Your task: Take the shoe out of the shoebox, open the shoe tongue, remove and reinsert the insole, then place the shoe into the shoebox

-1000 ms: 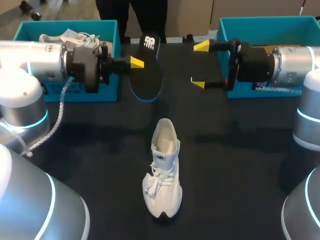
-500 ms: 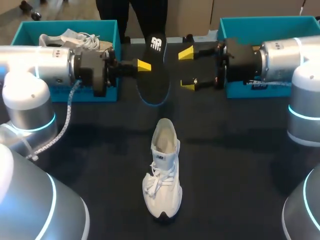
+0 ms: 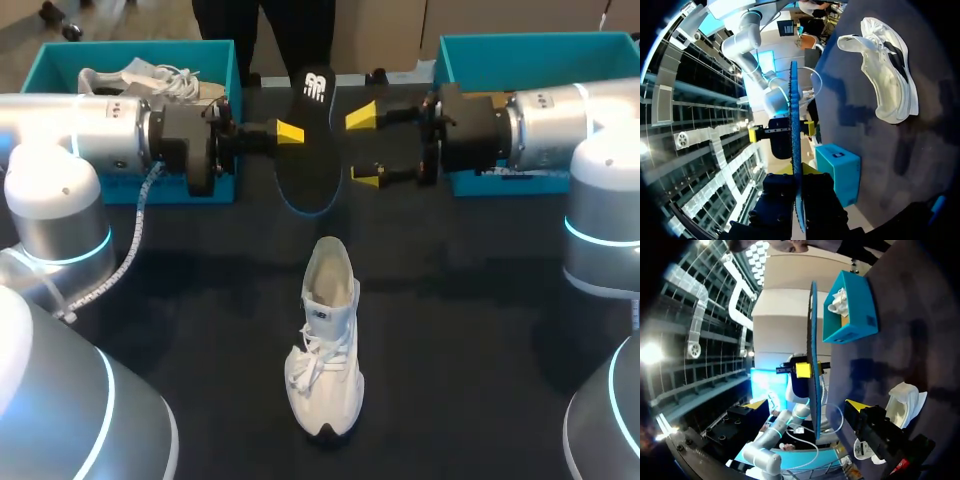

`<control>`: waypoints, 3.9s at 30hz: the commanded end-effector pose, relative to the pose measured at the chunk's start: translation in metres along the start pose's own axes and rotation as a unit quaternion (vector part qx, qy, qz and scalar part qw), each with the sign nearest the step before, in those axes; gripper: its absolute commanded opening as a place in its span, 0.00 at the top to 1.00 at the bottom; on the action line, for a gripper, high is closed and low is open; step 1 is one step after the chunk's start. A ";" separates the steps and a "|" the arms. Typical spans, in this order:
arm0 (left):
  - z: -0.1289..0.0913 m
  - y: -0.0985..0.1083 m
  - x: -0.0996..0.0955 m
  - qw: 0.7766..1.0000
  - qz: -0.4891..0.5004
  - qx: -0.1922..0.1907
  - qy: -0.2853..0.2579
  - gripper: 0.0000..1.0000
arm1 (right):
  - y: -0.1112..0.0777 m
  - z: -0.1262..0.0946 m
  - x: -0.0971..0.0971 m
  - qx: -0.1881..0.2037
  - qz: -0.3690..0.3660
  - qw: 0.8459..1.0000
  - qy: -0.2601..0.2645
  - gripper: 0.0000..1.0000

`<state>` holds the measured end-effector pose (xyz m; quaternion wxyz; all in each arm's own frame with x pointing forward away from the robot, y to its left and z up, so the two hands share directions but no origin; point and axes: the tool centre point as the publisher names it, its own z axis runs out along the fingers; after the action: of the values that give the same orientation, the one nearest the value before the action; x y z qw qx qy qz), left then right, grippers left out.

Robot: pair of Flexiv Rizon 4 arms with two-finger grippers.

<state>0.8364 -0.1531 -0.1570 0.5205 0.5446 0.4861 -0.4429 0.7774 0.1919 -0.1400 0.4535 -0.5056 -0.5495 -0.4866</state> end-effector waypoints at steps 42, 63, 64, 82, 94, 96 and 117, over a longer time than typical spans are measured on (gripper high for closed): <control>0.020 0.006 0.004 1.000 -0.004 -0.006 0.010 1.00 | 0.009 0.029 -0.015 0.034 -0.028 0.999 -0.011 0.65; 0.020 0.004 0.003 1.000 -0.001 -0.009 0.007 1.00 | 0.010 0.029 -0.017 0.026 -0.027 0.999 -0.009 1.00; 0.020 0.004 0.003 1.000 -0.001 -0.009 0.007 1.00 | 0.010 0.029 -0.016 0.026 -0.027 0.999 -0.009 1.00; -0.023 -0.005 0.000 0.991 -0.088 0.027 0.094 0.00 | 0.000 0.013 -0.024 0.022 -0.063 0.998 -0.011 1.00; -0.028 -0.008 0.000 0.992 -0.057 0.023 0.109 0.00 | 0.000 0.006 -0.027 0.030 -0.072 0.997 0.001 1.00; -0.028 -0.008 0.000 0.992 -0.057 0.023 0.109 0.00 | 0.000 0.006 -0.027 0.030 -0.072 0.997 0.001 1.00; -0.061 -0.005 0.017 0.824 -0.389 -0.102 0.400 0.00 | -0.005 -0.001 -0.030 -0.010 -0.188 0.982 -0.034 1.00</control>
<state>0.8311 -0.0847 -0.1748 0.2713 0.4438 0.7626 -0.3846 0.7757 0.1863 -0.1694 0.3308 -0.4136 -0.6453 -0.5506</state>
